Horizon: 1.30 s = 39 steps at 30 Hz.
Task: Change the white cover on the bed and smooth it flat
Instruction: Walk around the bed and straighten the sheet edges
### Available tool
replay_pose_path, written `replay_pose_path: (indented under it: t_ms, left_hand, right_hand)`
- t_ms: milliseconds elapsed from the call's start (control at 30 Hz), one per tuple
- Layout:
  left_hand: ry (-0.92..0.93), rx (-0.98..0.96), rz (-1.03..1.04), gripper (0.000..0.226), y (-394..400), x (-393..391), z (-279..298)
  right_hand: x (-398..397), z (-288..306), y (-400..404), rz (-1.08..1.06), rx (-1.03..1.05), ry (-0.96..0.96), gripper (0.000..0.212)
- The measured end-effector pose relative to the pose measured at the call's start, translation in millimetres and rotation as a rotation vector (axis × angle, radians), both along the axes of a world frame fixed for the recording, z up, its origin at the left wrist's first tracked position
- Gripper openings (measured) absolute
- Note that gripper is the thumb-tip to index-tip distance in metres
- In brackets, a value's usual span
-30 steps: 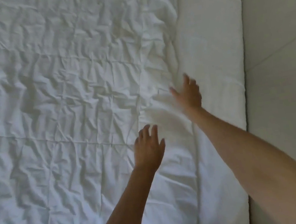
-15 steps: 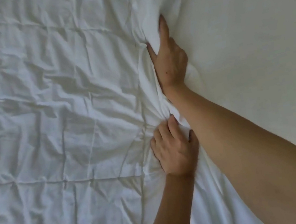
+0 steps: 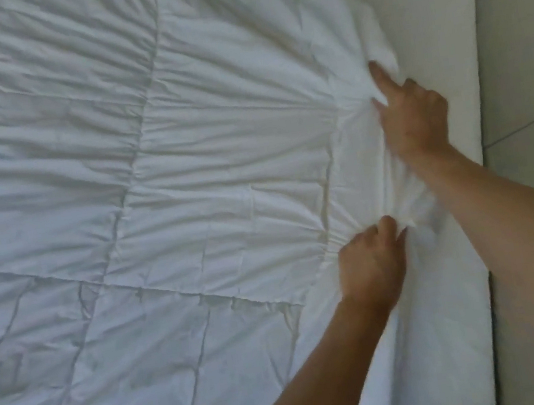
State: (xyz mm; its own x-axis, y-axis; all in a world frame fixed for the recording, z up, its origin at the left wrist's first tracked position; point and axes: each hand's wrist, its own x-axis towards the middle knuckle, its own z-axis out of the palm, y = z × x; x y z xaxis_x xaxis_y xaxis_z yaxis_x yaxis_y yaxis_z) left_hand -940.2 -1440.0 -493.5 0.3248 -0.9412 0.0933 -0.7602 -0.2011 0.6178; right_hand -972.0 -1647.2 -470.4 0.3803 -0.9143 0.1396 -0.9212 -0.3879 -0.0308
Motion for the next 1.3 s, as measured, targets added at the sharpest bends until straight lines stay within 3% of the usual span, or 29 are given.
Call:
replay_pose_path:
  t_ms: [100,233,400,467,533,667,767,1000,1167,1300]
  left_hand:
    - [-0.102,0.051,-0.105,0.017,8,-4,-40]
    - [-0.104,0.082,-0.230,0.028,23,-1,-79]
    - [-0.078,0.096,-0.253,0.037,16,6,-80]
    - [-0.074,0.158,-0.342,0.045,20,10,-75]
    - [-0.121,0.218,-0.457,0.055,32,19,-71]
    - [-0.240,0.246,-0.616,0.057,97,49,-72]
    - [-0.257,0.284,-0.549,0.056,157,66,-59]
    - [-0.227,0.452,-0.488,0.054,327,100,-30]
    - [-0.337,0.529,-0.529,0.067,426,164,-43]
    - [-0.362,0.566,-0.519,0.076,433,172,-64]
  right_hand:
    - [-8,-25,-3,-0.154,0.078,0.003,0.052]
    - [-10,-92,14,-0.399,0.409,0.091,0.050]
    - [7,-75,12,-0.473,0.513,-0.009,0.051]
    - [21,-75,47,-0.413,0.364,-0.079,0.052]
    - [32,-80,103,-0.222,0.246,-0.091,0.054]
    - [23,-85,173,0.039,0.403,0.008,0.059]
    - [1,-76,202,0.113,0.499,0.052,0.061]
    - [-8,-52,376,0.044,0.692,0.080,0.078]
    - [15,-57,520,-0.042,0.767,0.180,0.105]
    - [26,-73,537,-0.078,0.685,0.169,0.118]
